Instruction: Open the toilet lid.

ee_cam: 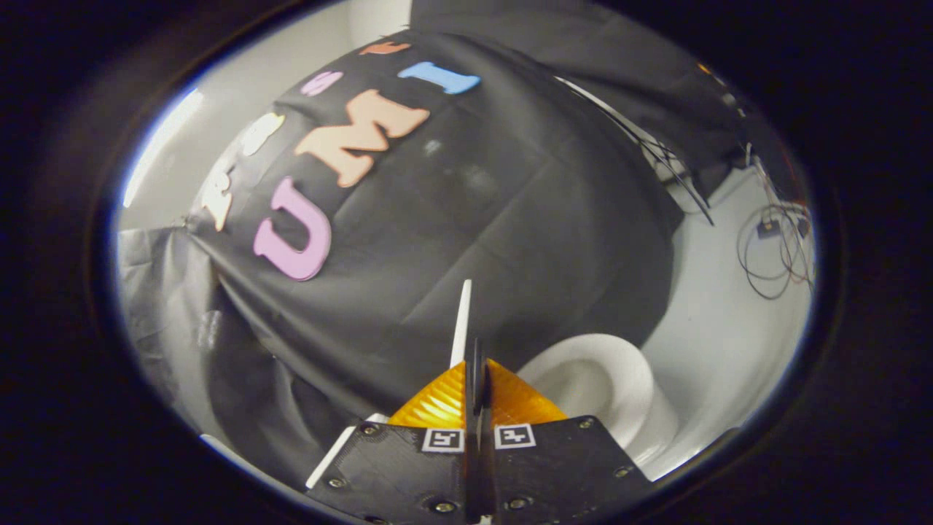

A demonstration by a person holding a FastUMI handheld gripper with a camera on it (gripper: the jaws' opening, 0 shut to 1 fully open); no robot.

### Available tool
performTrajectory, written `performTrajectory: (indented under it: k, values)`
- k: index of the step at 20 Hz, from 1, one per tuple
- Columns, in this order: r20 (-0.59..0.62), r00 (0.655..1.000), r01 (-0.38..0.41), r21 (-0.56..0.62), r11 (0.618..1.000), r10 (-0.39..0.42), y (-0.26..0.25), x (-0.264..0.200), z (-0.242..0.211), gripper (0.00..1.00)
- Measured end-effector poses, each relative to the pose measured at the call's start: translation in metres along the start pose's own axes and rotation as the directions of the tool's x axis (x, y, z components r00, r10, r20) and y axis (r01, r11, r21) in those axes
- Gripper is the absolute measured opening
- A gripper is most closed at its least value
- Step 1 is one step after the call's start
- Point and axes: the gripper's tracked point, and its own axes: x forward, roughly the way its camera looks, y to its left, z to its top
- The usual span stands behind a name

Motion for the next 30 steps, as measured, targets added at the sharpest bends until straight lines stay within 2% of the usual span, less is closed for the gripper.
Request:
performTrajectory:
  k: [3,9,16,20,24,30]
  values:
    - [-0.002,1.0,0.012,-0.127,0.992,-0.012,0.051,-0.004,-0.001,0.01]
    - [-0.025,0.999,-0.036,-0.305,0.952,0.03,0.121,-0.011,-0.014,0.01]
    - [-0.052,0.996,-0.087,-0.471,0.878,0.07,0.176,-0.018,-0.036,0.01]
    - [-0.073,0.993,-0.116,-0.577,0.808,0.09,0.209,-0.022,-0.052,0.01]
    - [-0.085,0.989,-0.146,-0.622,0.769,0.119,0.23,-0.026,-0.068,0.01]
    - [-0.122,0.979,-0.2,-0.725,0.659,0.163,0.258,-0.032,-0.103,0.02]
